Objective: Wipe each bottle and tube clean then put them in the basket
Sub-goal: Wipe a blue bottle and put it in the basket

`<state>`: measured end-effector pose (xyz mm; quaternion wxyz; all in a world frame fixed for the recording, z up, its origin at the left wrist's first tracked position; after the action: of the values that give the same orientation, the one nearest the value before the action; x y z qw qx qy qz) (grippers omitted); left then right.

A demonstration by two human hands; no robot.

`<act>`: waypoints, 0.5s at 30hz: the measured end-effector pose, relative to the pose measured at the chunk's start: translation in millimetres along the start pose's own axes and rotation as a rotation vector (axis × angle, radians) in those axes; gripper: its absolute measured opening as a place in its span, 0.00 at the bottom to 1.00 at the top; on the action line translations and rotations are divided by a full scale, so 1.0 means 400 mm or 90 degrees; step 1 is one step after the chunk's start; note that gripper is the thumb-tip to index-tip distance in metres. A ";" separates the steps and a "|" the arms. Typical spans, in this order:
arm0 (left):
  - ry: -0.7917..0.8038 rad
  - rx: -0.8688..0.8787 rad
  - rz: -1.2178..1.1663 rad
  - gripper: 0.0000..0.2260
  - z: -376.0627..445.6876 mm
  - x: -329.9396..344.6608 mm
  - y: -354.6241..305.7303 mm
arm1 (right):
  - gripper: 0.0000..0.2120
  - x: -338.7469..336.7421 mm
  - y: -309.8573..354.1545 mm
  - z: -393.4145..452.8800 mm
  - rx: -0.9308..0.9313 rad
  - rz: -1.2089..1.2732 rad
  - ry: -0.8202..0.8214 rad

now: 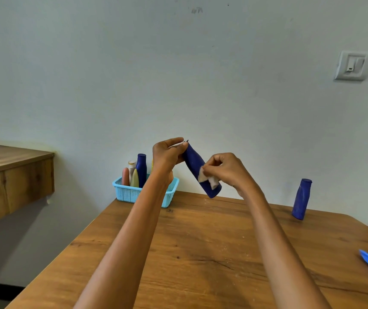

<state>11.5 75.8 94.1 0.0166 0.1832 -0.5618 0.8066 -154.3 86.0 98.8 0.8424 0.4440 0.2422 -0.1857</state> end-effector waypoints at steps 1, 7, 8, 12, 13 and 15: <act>0.001 0.001 0.002 0.13 0.000 0.000 0.000 | 0.03 -0.007 -0.017 -0.001 0.021 0.007 -0.011; 0.012 0.001 -0.004 0.12 -0.006 0.016 -0.004 | 0.04 -0.049 0.028 -0.001 -0.060 0.029 -0.157; 0.009 0.004 -0.009 0.12 -0.005 0.012 -0.006 | 0.03 -0.038 0.032 0.002 -0.056 0.026 -0.116; -0.019 0.005 -0.001 0.13 0.002 -0.016 0.001 | 0.02 0.013 -0.023 -0.008 0.045 0.016 0.063; -0.025 0.005 0.003 0.14 0.003 -0.020 0.005 | 0.03 0.011 -0.039 -0.011 0.069 0.016 0.058; -0.033 0.006 0.005 0.13 0.003 -0.023 0.007 | 0.04 -0.009 -0.052 -0.010 0.077 0.002 -0.019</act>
<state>19.7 75.2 89.3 -0.0024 0.2021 -0.5588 0.8043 -169.4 78.6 85.2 0.8180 0.4913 0.2176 -0.2053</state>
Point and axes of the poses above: each hand's wrist, its own z-axis towards the middle knuckle, its own x-axis out of the palm, y = z × x, the point moved 9 cm from there along z, towards the middle knuckle, and after that the axes turned 5 degrees about -x, right-handed, at the moved point
